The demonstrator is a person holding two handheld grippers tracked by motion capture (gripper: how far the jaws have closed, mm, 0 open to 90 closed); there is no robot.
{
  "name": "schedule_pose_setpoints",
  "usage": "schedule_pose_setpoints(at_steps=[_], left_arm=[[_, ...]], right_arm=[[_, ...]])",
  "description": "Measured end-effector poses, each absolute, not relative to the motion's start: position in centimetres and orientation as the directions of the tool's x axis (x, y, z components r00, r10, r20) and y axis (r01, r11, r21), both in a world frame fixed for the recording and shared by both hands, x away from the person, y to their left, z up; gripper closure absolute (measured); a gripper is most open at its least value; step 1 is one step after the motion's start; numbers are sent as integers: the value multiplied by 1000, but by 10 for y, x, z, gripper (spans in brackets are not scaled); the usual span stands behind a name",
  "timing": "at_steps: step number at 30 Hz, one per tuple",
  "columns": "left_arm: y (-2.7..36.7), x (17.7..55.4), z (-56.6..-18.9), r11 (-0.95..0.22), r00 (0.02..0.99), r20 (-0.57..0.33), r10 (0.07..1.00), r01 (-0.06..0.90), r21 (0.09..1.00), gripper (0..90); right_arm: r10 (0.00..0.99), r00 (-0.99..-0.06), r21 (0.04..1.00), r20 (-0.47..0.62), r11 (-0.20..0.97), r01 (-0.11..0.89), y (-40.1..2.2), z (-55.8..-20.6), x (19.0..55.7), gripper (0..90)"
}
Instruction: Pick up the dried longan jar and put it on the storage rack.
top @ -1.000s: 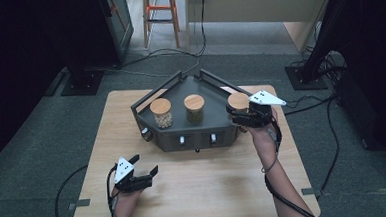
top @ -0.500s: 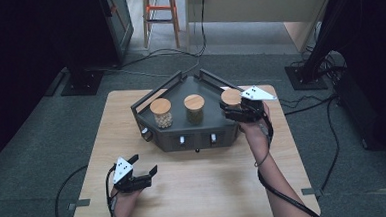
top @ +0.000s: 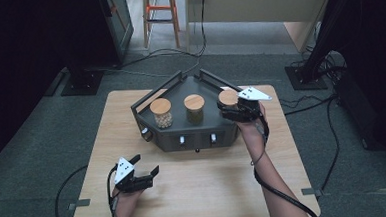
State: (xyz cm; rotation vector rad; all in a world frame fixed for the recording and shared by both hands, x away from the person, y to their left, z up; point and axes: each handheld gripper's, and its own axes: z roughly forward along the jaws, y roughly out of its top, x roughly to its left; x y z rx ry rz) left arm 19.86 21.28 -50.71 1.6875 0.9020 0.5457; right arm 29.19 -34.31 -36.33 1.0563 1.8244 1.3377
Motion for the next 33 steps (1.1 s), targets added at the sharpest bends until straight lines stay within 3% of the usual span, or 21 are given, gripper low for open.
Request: schedule_pose_setpoints(at_steps=[33], left_arm=[[218,198,-507,-97,603,-102,791,288,953,106]], right_arm=[[902,-431,954,27,106,281,-331,-388,320,250]])
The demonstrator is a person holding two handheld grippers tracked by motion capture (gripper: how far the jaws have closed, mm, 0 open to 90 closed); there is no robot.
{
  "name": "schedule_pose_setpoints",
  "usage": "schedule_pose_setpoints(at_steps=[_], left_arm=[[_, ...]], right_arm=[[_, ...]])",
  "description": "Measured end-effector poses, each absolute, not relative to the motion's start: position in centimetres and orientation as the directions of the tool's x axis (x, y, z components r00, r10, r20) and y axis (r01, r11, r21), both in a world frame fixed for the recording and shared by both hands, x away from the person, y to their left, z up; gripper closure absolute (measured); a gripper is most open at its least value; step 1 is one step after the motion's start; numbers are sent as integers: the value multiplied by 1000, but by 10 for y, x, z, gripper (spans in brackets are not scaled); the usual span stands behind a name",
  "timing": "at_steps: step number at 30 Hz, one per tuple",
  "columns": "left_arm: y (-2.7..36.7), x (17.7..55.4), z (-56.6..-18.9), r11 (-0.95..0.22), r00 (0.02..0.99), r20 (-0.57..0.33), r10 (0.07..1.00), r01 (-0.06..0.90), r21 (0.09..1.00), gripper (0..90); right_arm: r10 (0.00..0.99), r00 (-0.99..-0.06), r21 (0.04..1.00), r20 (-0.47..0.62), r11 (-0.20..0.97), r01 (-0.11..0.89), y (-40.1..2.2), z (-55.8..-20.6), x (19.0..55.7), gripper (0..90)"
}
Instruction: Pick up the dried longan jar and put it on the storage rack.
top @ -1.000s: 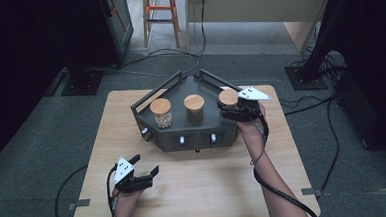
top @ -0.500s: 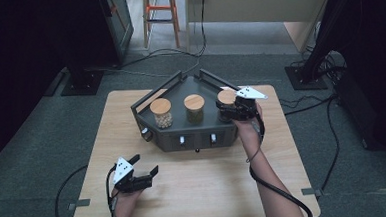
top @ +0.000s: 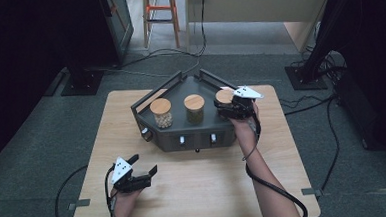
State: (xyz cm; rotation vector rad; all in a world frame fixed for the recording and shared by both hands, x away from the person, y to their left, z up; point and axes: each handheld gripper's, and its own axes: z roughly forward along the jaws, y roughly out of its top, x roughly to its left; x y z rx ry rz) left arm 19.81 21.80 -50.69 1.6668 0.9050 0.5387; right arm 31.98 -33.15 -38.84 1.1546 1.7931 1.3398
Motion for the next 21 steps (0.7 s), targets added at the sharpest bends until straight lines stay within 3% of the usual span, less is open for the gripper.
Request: schedule_pose_setpoints(at_steps=[21], left_arm=[[220,198,-507,-92,594,-104,798,290,953,106]], right_arm=[[895,-444,960,52,78,270,-337,-401,320,209]])
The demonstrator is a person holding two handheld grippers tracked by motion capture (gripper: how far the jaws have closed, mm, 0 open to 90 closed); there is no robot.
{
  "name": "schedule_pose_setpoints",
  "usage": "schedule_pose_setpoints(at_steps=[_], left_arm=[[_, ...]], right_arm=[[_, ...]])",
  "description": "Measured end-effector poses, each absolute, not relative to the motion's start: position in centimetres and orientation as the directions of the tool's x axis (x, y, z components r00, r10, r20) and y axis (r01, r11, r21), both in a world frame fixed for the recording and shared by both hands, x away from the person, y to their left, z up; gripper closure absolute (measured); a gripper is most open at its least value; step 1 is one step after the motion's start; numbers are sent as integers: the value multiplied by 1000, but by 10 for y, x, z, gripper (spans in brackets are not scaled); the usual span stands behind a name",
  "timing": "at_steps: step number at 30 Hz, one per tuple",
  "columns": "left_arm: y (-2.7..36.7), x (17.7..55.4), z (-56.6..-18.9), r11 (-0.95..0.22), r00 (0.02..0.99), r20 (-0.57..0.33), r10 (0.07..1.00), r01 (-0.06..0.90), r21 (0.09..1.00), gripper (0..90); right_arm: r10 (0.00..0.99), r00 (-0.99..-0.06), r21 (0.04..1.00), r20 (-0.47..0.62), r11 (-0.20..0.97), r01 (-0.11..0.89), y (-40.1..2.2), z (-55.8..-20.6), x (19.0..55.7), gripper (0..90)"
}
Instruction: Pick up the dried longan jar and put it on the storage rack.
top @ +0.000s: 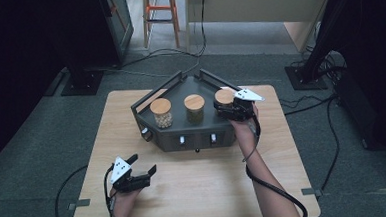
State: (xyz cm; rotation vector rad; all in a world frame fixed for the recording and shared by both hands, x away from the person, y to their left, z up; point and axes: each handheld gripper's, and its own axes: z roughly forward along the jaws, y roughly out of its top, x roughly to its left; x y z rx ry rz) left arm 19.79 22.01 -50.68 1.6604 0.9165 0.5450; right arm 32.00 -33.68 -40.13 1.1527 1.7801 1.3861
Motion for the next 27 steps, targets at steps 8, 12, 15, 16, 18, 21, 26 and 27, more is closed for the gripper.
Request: schedule_pose_setpoints(at_steps=[8,12,15,16,18,21,26,27], left_arm=[[220,198,-507,-93,593,-102,799,290,952,106],[219,198,-507,-97,592,-100,799,291,952,106],[219,198,-507,-97,593,-101,799,293,951,106],[219,198,-506,-97,593,-101,799,293,951,106],[219,198,-506,-97,593,-102,799,293,951,106],[219,198,-507,-96,592,-103,799,294,951,106],[218,198,-506,-97,592,-102,799,295,951,106],[219,199,-506,-97,595,-103,797,295,951,106]], right_arm=[[885,-463,956,39,102,274,-341,-404,315,183],[888,-460,954,5,133,269,-341,-405,309,175],[891,-453,955,12,125,271,-344,-407,305,163],[892,-451,956,17,118,270,-345,-408,304,160],[894,-448,958,22,109,266,-347,-408,301,145],[894,-449,959,14,116,259,-348,-408,296,144],[896,-445,958,6,121,258,-350,-408,288,144],[897,-441,957,6,122,262,-350,-408,287,144]])
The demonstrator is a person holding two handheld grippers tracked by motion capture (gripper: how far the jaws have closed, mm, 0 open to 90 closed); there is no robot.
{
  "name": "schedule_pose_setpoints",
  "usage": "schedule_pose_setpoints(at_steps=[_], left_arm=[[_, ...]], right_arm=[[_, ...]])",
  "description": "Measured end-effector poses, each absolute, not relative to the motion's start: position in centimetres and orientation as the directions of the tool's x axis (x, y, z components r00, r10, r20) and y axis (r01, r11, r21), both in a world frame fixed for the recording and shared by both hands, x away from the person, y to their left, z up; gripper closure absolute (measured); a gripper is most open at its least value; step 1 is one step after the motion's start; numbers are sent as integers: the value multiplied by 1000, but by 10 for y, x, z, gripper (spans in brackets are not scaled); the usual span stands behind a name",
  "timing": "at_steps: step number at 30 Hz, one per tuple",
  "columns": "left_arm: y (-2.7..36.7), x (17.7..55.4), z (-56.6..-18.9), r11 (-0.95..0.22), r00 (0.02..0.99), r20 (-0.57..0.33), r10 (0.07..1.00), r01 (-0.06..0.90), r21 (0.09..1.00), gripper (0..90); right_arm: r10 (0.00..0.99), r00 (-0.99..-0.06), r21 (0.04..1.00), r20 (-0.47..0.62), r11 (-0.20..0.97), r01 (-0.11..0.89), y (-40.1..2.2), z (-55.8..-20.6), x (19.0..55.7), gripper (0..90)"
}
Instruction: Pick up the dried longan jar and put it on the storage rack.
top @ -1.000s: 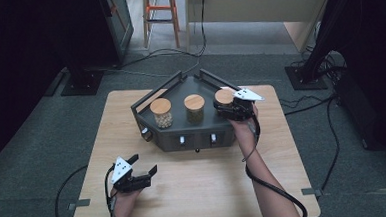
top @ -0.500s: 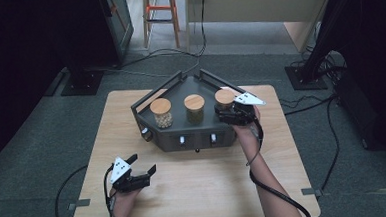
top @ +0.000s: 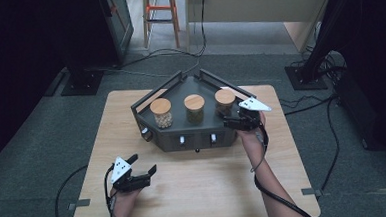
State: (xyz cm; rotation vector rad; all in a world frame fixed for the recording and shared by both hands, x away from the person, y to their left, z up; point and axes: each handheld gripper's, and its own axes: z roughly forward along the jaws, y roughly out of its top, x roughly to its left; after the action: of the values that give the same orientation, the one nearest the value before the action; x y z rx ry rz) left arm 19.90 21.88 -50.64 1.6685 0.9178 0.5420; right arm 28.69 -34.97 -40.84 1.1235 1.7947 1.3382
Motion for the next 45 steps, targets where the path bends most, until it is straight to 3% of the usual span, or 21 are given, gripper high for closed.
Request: schedule_pose_setpoints(at_steps=[11,20,26,33,39,41,45], left_arm=[[221,199,-509,-61,596,-138,791,301,952,122],[228,196,-521,55,559,-222,799,300,952,122],[227,192,-523,29,555,-173,814,258,966,164],[231,199,-520,69,544,-251,801,332,941,163],[231,199,-519,63,554,-254,793,340,938,161],[230,201,-517,44,570,-242,785,339,940,90],[223,198,-513,-3,570,-193,799,325,946,90]], right_arm=[[895,-445,961,-4,126,245,-355,-412,265,144],[899,-438,963,-6,123,240,-359,-416,256,144],[896,-444,966,16,100,237,-363,-420,248,144],[891,-454,969,24,92,231,-367,-423,236,144],[887,-460,972,29,82,220,-368,-425,229,144],[887,-461,972,28,84,221,-368,-425,228,144],[888,-459,972,32,78,220,-368,-426,227,144]])
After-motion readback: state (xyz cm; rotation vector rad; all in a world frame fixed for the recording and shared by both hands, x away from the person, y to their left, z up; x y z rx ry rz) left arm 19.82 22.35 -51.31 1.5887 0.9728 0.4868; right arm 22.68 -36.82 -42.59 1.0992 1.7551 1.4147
